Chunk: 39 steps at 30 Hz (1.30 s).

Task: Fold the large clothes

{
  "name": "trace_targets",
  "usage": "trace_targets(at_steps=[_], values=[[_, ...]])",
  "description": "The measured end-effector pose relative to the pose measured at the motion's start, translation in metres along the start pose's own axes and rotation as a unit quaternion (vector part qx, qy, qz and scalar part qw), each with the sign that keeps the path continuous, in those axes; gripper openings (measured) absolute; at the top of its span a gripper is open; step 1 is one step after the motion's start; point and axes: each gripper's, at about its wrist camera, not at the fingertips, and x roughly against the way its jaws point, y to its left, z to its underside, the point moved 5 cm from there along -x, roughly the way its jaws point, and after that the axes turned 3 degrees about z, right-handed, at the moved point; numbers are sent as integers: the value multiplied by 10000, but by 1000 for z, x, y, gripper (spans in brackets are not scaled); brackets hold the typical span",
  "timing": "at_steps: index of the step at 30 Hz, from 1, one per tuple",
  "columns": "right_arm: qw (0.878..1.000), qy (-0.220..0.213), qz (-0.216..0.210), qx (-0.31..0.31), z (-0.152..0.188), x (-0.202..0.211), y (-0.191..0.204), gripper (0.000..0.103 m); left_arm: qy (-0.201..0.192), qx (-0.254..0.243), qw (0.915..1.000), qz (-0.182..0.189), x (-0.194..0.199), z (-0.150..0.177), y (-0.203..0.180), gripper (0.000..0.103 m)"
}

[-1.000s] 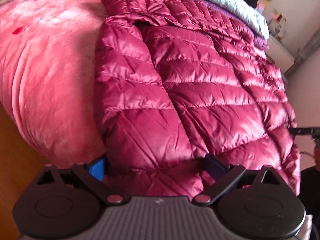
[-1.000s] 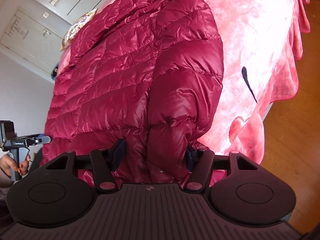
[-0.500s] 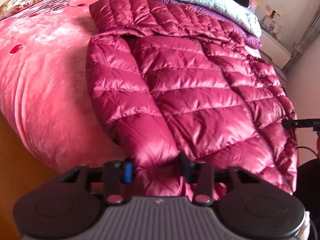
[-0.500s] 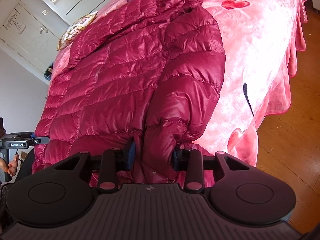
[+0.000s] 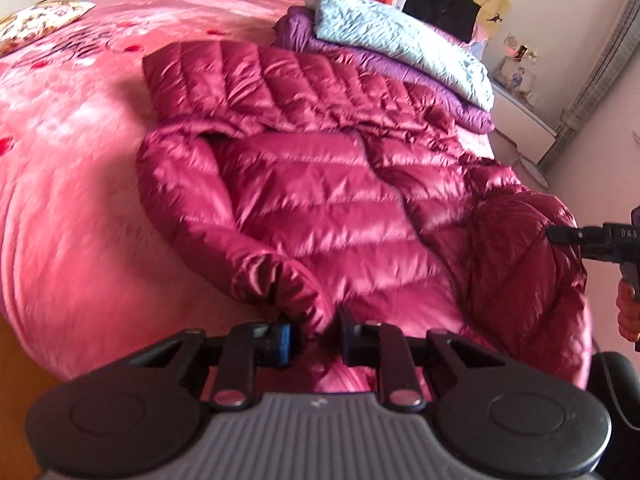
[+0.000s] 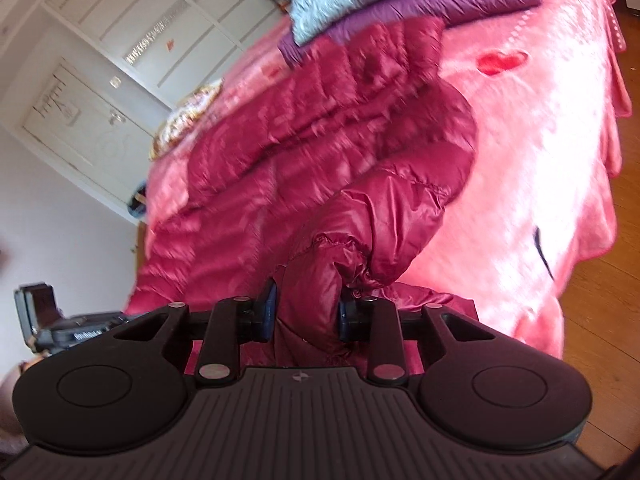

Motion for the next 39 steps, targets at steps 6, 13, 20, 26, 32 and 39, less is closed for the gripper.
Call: trace_targets(at_steps=[6, 13, 20, 26, 32, 39], values=[[9994, -340, -93, -71, -34, -11, 19, 35, -162, -37, 9999, -36, -7, -24, 3, 20], [9917, -950, 9, -867, -82, -31, 8, 35, -541, 313, 9979, -165, -5, -68, 33, 20], [9740, -1353, 310, -1791, -119, -54, -36, 35, -785, 1120, 9903, -235, -6, -110, 86, 33], [9581, -1492, 654, -2357, -129, -75, -71, 34, -851, 1293, 9858, -646, -10, -117, 117, 81], [9474, -1623, 832, -2629, -138, -92, -88, 35, -956, 1545, 9787, -961, -3, -115, 154, 82], [9264, -2048, 528, -3115, -150, -91, -98, 76, -958, 1507, 9778, -1100, 0, -94, 166, 82]])
